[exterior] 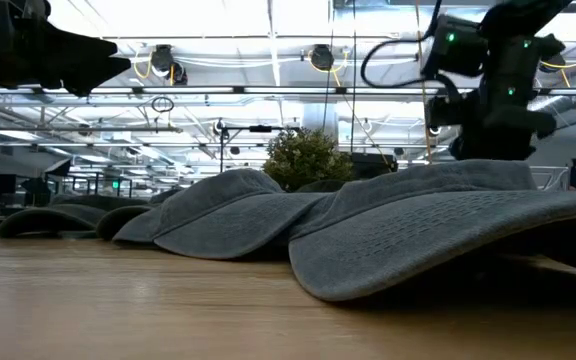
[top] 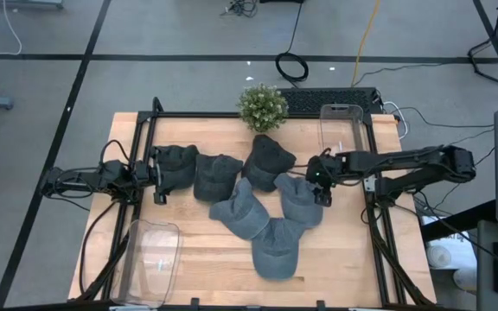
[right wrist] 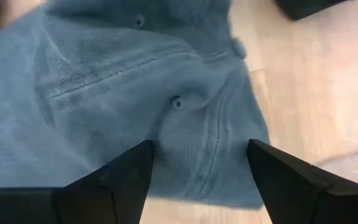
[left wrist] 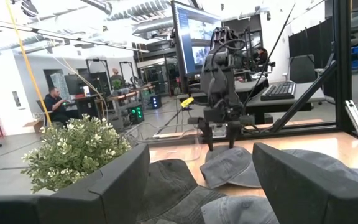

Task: Pick & Place hat
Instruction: Put the top right gray cap into the top transparent bin

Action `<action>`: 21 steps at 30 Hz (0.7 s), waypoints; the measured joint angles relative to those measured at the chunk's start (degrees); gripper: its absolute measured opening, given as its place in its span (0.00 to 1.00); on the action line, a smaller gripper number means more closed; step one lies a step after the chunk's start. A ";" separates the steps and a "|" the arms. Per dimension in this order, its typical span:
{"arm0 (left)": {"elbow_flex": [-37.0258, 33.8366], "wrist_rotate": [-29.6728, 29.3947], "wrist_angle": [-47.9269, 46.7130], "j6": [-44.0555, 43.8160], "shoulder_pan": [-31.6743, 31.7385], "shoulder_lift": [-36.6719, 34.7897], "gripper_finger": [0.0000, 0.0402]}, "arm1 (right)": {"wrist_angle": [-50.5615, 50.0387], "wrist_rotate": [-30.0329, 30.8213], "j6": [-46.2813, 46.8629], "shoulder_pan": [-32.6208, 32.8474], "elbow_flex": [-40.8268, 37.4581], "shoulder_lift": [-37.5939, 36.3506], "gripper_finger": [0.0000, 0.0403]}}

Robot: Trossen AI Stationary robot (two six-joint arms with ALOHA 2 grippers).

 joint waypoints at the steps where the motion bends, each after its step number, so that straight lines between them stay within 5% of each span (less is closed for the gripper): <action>1: 0.00 0.00 -0.01 0.01 0.01 0.00 0.73 | 0.17 0.04 -0.49 0.05 0.00 0.78 0.62; 12: 0.00 0.00 0.00 0.02 0.00 0.00 0.73 | 0.35 0.46 -0.81 0.05 0.09 3.13 0.55; 21: 0.00 0.00 0.02 0.01 0.00 0.00 0.73 | 0.32 0.32 -0.81 0.05 0.09 3.15 0.13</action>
